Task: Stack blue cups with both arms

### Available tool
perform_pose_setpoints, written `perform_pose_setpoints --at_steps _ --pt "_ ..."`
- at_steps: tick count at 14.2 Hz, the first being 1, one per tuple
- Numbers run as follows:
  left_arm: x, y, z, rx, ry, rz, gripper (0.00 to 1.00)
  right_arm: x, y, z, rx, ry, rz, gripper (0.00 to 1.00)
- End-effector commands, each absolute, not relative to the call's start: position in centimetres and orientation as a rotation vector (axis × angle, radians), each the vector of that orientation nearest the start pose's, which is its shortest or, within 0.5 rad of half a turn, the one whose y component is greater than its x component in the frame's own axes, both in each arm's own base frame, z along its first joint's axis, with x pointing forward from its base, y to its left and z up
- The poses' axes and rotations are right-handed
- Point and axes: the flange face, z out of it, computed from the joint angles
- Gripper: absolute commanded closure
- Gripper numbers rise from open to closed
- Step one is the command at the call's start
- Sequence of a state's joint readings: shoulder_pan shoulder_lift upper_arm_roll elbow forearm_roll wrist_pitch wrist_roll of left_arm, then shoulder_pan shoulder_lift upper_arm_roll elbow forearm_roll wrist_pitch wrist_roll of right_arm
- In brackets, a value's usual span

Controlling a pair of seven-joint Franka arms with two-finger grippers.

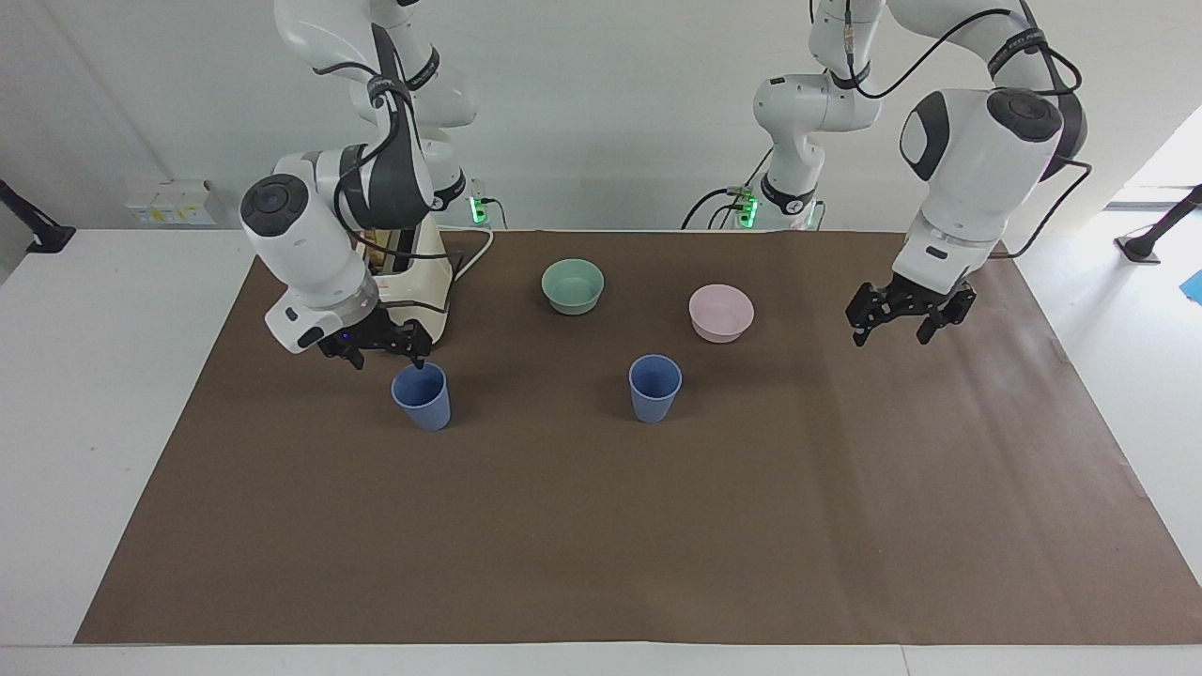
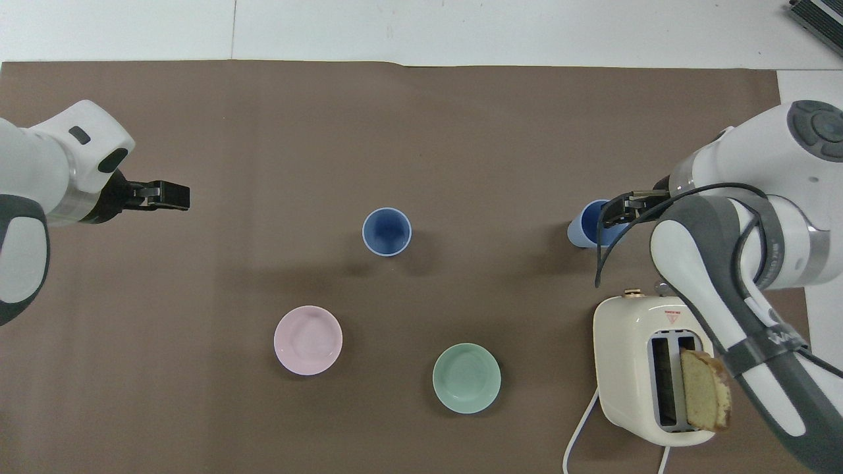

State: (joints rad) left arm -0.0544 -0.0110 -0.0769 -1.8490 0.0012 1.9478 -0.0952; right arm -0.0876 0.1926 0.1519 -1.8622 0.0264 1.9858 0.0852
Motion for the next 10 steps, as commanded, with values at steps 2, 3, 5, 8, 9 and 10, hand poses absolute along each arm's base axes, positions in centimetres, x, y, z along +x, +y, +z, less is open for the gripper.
perform_pose_setpoints --at_steps 2,3,5,8,9,10 --pt "55.1 -6.8 57.8 -3.132 0.146 -0.116 0.00 59.2 2.5 37.3 -3.080 0.103 0.112 0.00" --pt "54.7 -6.7 59.6 -3.131 0.146 -0.118 0.00 59.0 2.4 36.8 -3.083 0.100 0.121 0.00" --pt "53.7 -5.9 62.6 -3.130 0.130 -0.102 0.00 59.1 1.7 35.5 -3.080 0.119 0.148 0.00" --pt "52.4 -5.2 65.3 -3.127 0.139 -0.085 0.00 59.2 1.6 34.8 -3.078 0.117 0.162 0.33" --pt "52.1 -5.3 65.6 -3.128 0.144 -0.087 0.00 59.3 1.6 34.8 -3.078 0.127 0.158 0.79" --pt "52.1 -5.4 65.4 -3.128 0.148 -0.082 0.00 59.4 1.7 34.8 -3.079 0.109 0.162 1.00"
